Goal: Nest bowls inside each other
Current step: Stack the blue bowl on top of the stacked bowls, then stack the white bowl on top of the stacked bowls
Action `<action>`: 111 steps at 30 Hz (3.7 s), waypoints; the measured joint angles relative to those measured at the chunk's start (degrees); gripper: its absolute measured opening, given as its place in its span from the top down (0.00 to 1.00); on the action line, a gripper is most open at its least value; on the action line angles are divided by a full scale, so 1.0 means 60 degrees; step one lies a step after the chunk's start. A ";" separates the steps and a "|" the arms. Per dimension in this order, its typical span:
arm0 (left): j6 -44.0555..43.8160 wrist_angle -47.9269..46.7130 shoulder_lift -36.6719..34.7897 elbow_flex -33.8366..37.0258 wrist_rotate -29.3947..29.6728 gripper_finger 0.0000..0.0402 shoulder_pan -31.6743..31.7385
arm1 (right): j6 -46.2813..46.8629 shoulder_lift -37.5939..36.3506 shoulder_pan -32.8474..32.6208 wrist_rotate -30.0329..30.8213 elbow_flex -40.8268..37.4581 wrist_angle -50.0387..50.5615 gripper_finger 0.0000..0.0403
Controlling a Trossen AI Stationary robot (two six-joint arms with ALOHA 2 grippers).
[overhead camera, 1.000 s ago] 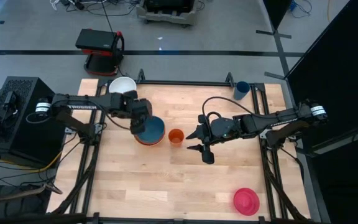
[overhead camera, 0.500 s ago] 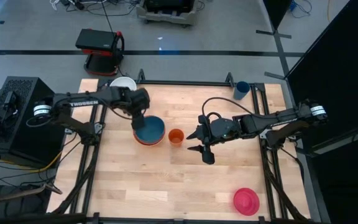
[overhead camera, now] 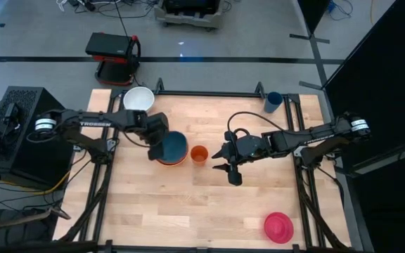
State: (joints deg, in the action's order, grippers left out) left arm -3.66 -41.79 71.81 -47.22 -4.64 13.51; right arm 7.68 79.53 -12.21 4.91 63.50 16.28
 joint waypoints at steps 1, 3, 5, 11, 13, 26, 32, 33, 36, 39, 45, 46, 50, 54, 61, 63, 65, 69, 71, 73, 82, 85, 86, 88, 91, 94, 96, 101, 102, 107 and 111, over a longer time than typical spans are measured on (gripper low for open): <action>0.0000 0.0062 -0.0040 0.0000 0.0002 0.66 -0.0023 | 0.0000 0.0000 -0.0003 -0.0001 -0.0006 0.0006 0.60; -0.0007 0.0115 -0.0067 0.0000 0.0002 0.68 -0.0024 | 0.0000 0.0000 -0.0004 -0.0004 -0.0006 0.0003 0.59; -0.0047 0.0055 -0.0096 -0.0068 0.0162 0.70 -0.0024 | 0.0000 0.0000 -0.0003 -0.0003 -0.0006 -0.0005 0.58; -0.0001 -0.0303 -0.0173 -0.0474 0.1116 0.72 -0.0024 | -0.0001 0.0000 -0.0002 -0.0002 -0.0006 -0.0035 0.59; 0.0014 -0.0422 -0.0199 -0.0610 0.1434 0.73 -0.0024 | -0.0002 0.0000 -0.0002 -0.0002 -0.0006 -0.0046 0.59; 0.0153 -0.1590 -0.0433 -0.1202 0.3986 0.71 0.0351 | 0.0000 0.0000 0.0000 0.0000 -0.0006 -0.0085 0.59; 0.0295 -0.2171 -0.0426 -0.1147 0.4011 0.62 0.1347 | -0.0001 0.0000 0.0000 0.0000 -0.0006 -0.0088 0.55; 0.0352 -0.2155 -0.0426 -0.1147 0.4012 0.61 0.1528 | -0.0004 0.0000 0.0000 0.0000 -0.0006 -0.0088 0.55; 0.0427 -0.2097 -0.0313 -0.1147 0.3964 0.57 0.2045 | -0.0007 0.0000 0.0000 0.0000 -0.0006 -0.0094 0.55; 0.0462 -0.2043 -0.0144 -0.1146 0.3889 0.54 0.2544 | -0.0014 0.0000 0.0000 0.0000 -0.0007 -0.0096 0.55; 0.0532 -0.1934 0.0194 -0.1145 0.3739 0.49 0.3543 | -0.0026 0.0000 0.0000 0.0000 -0.0008 -0.0101 0.55; 0.0544 -0.1916 0.0251 -0.1145 0.3714 0.48 0.3709 | -0.0029 0.0000 0.0000 0.0000 -0.0008 -0.0102 0.55; 0.0590 -0.1844 0.0476 -0.1144 0.3613 0.44 0.4375 | -0.0037 0.0000 0.0000 0.0000 -0.0009 -0.0106 0.56; 0.0644 -0.1554 0.0964 -0.1144 0.3574 0.43 0.4772 | -0.0040 0.0000 0.0000 0.0000 -0.0009 -0.0107 0.55; 0.0794 -0.0862 0.2158 -0.1137 0.3548 0.44 0.5033 | -0.0040 0.0000 0.0000 -0.0004 -0.0009 -0.0108 0.57; 0.0794 -0.0820 0.2467 -0.1137 0.3548 0.45 0.5102 | -0.0040 0.0000 0.0000 -0.0002 -0.0009 -0.0107 0.58; 0.0802 -0.0863 0.2529 -0.1138 0.3554 0.50 0.5099 | -0.0042 0.0000 0.0000 -0.0004 -0.0009 -0.0106 0.59; 0.0807 -0.1121 0.2231 -0.1142 0.3578 0.62 0.4989 | -0.0050 -0.0001 0.0000 -0.0004 -0.0009 -0.0105 0.61; 0.0809 -0.1250 0.2082 -0.1144 0.3590 0.68 0.4934 | -0.0054 -0.0001 0.0000 -0.0004 -0.0009 -0.0104 0.62; 0.0811 -0.1379 0.1933 -0.1146 0.3602 0.74 0.4879 | -0.0059 -0.0002 0.0000 -0.0004 -0.0009 -0.0103 0.63; 0.0796 -0.2011 0.1167 -0.1163 0.3654 1.00 0.4584 | -0.0076 -0.0004 0.0000 -0.0004 -0.0009 -0.0099 0.67; 0.0730 -0.2538 0.0257 -0.1289 0.3435 1.00 0.4077 | -0.0080 -0.0004 0.0000 -0.0001 -0.0009 -0.0099 0.67; 0.0682 -0.2616 -0.0059 -0.1320 0.3242 1.00 0.3833 | -0.0080 -0.0004 0.0000 0.0009 -0.0009 -0.0101 0.67; 0.0490 -0.2852 -0.0645 -0.1371 0.2847 1.00 0.3184 | -0.0084 -0.0004 0.0000 0.0144 -0.0009 -0.0097 0.66; 0.0277 -0.2931 -0.1305 -0.1499 0.2401 1.00 0.1931 | -0.0125 -0.0004 0.0063 0.0332 -0.0009 -0.0087 0.64; -0.0208 -0.3124 -0.1460 -0.1737 0.2330 1.00 0.0444 | -0.0148 -0.0005 0.0188 0.0551 -0.0009 0.0058 0.63; -0.0269 -0.3121 -0.1260 -0.1923 0.2361 1.00 -0.0067 | -0.0082 -0.0091 0.0230 0.0910 -0.0010 0.0275 0.65; -0.0423 -0.3104 -0.0726 -0.2395 0.2445 1.00 -0.1263 | 0.0116 -0.0349 0.0307 0.1845 -0.0011 0.0855 0.71; -0.0454 -0.3101 -0.0619 -0.2489 0.2462 1.00 -0.1502 | 0.0155 -0.0400 0.0322 0.2033 -0.0011 0.0971 0.73; -0.0609 -0.3084 -0.0085 -0.2960 0.2546 1.00 -0.2698 | 0.0354 -0.0658 0.0399 0.2968 -0.0012 0.1550 0.79; -0.0732 -0.3071 0.0343 -0.3337 0.2613 1.00 -0.3655 | 0.0512 -0.0864 0.0460 0.3717 -0.0013 0.2014 0.84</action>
State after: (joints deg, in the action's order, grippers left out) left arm -8.06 -60.22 73.86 -67.24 11.03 -8.42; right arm 10.76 74.34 -9.45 27.21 63.42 28.36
